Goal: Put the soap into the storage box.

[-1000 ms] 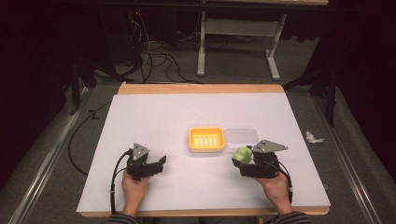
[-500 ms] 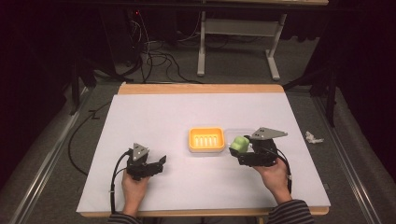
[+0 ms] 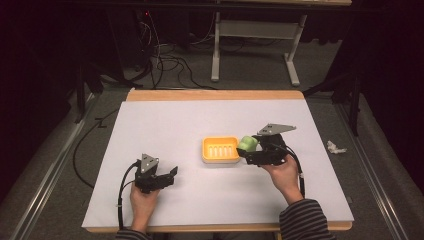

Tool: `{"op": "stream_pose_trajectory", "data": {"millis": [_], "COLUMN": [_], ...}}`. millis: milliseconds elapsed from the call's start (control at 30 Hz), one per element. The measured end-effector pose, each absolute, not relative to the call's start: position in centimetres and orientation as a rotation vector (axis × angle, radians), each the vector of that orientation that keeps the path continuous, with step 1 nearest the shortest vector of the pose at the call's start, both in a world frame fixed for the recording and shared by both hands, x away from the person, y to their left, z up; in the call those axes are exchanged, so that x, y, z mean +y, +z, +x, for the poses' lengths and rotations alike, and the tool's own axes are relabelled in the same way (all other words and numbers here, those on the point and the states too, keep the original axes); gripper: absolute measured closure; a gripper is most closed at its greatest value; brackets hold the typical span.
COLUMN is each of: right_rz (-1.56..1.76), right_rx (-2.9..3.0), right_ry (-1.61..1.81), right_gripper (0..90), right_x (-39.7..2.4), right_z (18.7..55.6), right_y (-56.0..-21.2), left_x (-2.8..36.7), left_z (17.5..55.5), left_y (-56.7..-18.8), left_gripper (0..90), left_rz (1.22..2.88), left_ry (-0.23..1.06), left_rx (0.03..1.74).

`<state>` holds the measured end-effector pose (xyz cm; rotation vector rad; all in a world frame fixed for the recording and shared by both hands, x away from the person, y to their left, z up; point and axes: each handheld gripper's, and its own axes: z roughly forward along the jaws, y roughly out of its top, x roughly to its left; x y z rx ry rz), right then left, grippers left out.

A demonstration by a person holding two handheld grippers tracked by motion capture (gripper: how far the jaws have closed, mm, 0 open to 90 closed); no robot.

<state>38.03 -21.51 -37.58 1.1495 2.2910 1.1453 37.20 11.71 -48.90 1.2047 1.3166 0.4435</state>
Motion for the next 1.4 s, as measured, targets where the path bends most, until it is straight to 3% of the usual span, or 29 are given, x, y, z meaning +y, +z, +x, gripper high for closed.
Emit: {"op": "stream_pose_trajectory", "data": {"millis": [667,1400], "right_rz": [1.227,1.274], "right_rx": [2.351,2.446], "right_ry": [1.078,0.962], "right_gripper": [25.4,25.4], "right_x": [-19.2,-16.6], "right_z": [42.2,44.1], "right_y": [-38.3,-41.2], "left_x": [11.9,11.9], "left_z": [37.1,37.2], "left_y": [-48.8,-48.8], "left_gripper": [19.9,20.2], "left_rz": [1.177,1.180], "left_ry": [0.441,0.437], "left_rx": [1.313,1.315]}}
